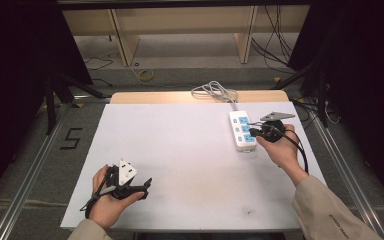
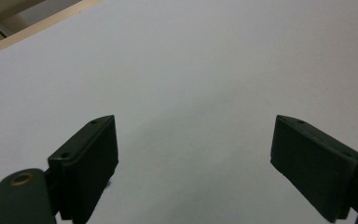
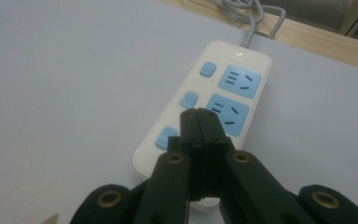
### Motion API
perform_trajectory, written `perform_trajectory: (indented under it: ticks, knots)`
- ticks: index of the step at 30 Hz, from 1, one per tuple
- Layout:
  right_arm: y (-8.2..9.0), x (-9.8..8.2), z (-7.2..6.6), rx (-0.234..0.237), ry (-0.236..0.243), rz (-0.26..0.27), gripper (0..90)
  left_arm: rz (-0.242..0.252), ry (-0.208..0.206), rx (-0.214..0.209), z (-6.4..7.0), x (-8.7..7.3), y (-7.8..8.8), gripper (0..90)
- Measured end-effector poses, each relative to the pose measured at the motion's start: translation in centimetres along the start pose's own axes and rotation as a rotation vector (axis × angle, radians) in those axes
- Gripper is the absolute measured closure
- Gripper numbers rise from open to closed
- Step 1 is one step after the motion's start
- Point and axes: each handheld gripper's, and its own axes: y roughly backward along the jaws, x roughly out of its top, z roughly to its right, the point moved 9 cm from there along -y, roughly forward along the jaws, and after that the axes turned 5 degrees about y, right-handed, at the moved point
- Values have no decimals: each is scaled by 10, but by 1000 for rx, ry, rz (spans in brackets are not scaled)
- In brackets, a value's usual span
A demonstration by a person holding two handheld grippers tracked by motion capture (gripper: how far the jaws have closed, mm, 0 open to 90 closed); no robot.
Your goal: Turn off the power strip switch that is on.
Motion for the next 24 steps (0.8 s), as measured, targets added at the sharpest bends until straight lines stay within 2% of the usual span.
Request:
perform_trajectory:
  ticks: [24]
  knots:
    - [-19, 5, 3, -2, -3, -20, 900, 0, 1, -5, 1, 0, 0, 146]
